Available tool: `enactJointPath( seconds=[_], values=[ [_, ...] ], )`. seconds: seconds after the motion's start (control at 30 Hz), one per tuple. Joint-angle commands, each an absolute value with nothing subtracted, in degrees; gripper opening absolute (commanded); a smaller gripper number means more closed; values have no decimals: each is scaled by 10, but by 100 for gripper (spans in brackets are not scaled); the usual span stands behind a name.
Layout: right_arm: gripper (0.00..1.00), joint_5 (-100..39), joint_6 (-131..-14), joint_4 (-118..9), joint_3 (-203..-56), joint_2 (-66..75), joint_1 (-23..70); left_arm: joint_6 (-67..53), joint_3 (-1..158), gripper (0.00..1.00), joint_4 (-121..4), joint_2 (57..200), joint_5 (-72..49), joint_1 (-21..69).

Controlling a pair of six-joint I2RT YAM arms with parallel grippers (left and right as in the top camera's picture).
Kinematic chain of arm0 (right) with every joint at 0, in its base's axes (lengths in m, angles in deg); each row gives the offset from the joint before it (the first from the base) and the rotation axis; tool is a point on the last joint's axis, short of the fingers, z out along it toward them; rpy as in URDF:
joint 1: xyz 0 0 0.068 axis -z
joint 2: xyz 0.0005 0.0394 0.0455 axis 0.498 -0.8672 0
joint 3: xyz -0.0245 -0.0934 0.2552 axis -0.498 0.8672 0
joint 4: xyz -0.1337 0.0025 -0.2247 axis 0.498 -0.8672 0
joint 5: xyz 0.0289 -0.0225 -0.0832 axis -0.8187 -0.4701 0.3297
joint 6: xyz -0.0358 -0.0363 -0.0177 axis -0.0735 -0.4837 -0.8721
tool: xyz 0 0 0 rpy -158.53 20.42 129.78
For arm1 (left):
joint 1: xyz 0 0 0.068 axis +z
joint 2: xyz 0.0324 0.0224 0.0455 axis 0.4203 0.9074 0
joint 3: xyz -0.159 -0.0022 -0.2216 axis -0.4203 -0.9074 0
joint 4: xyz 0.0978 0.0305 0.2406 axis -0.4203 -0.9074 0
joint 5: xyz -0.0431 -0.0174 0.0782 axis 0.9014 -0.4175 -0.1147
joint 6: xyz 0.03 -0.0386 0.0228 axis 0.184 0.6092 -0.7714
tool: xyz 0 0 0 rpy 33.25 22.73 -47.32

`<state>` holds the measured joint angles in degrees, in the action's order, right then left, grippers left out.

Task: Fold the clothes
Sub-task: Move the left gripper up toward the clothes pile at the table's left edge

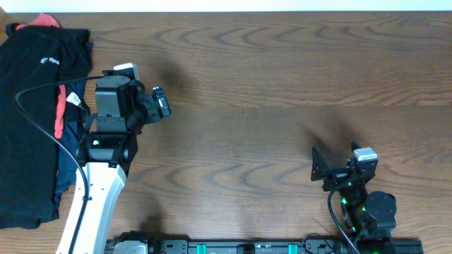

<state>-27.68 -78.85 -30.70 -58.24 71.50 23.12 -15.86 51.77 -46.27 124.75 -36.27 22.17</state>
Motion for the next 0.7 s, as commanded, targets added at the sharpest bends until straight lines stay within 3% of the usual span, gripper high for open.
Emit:
enactJointPath(
  seconds=[0.0, 0.67],
  values=[
    [99, -288, -778, -316, -587, 715, 224, -156, 535, 94, -459, 1248, -370, 223],
    [99, -288, -778, -316, -587, 715, 224, -155, 535, 96, -466, 1248, -343, 223]
  ],
)
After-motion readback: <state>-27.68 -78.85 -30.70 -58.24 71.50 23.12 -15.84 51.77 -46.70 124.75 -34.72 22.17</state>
